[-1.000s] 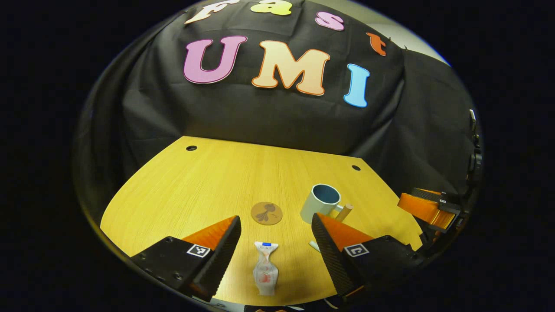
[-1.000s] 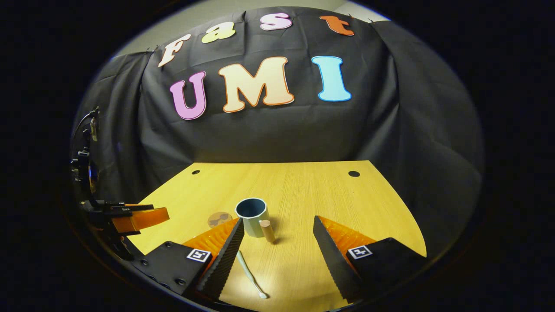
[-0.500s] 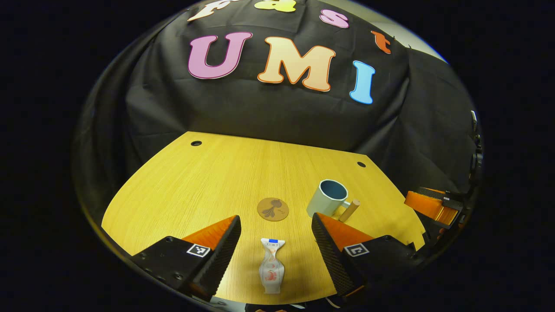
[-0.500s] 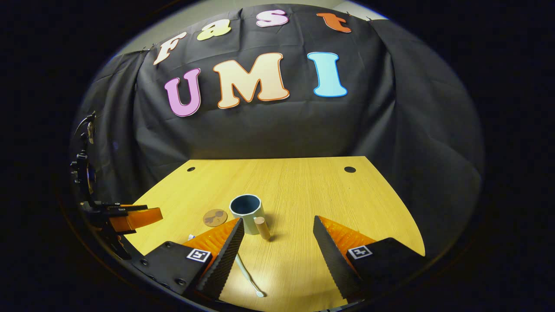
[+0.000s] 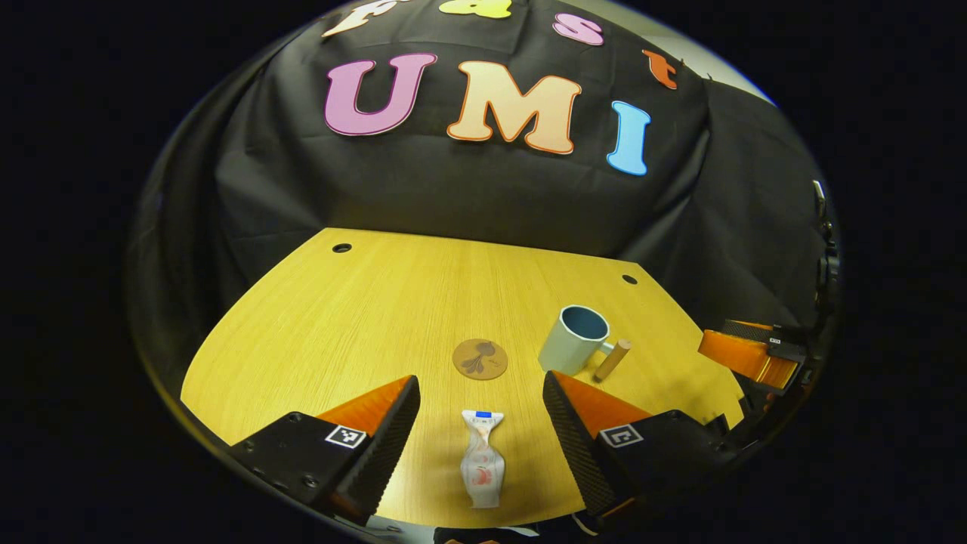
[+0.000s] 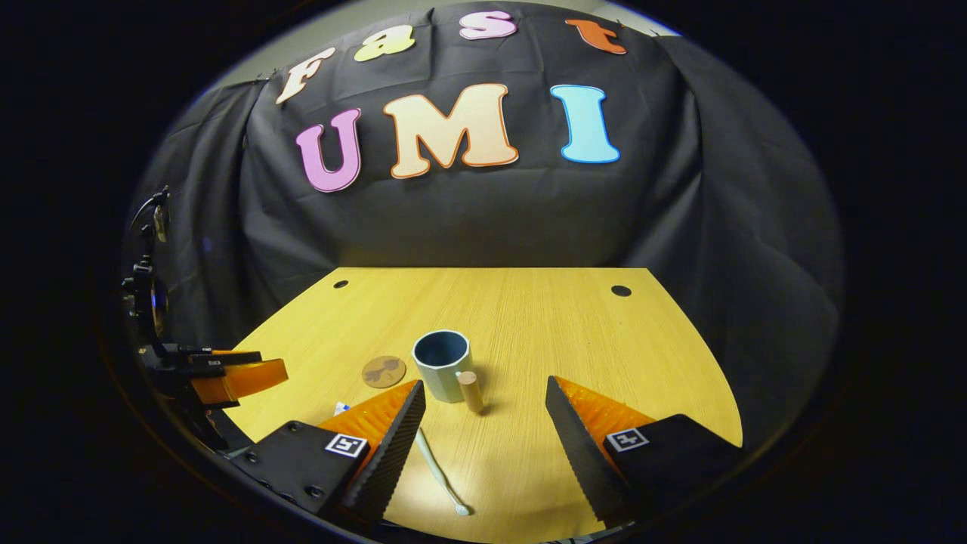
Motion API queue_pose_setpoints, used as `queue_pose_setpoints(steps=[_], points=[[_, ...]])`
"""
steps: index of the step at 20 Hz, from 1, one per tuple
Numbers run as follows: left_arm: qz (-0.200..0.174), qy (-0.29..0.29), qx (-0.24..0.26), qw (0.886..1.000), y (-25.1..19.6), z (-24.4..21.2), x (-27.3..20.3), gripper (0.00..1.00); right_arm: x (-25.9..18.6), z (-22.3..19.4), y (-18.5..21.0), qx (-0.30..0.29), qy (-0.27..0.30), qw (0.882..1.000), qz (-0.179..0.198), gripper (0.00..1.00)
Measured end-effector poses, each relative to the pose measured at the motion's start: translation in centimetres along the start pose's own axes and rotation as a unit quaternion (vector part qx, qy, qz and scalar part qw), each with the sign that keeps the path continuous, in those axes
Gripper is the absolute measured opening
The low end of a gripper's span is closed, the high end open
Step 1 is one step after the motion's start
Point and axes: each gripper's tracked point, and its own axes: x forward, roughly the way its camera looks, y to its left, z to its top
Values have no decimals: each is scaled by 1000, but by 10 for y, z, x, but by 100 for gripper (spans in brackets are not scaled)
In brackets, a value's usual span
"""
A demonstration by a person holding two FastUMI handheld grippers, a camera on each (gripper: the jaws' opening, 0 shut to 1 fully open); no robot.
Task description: Put the toothbrush and toothpaste on the desktop into the cup, then pick up the cup and place it on the coaster on the desktop.
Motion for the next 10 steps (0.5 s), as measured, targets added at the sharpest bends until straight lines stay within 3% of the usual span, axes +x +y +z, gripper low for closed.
queue_pose_setpoints(steps=[4, 5, 10], points=[[11, 7, -2, 1000, 12, -8, -5, 96, 11, -19, 12, -13, 43, 999, 14, 95], [16, 10, -5, 1000, 17, -11, -6, 96, 15, -26, 16, -19, 60, 998, 21, 98], [49, 21, -29, 998, 43, -26, -17, 96, 38, -56, 45, -77, 130, 987, 58, 96]])
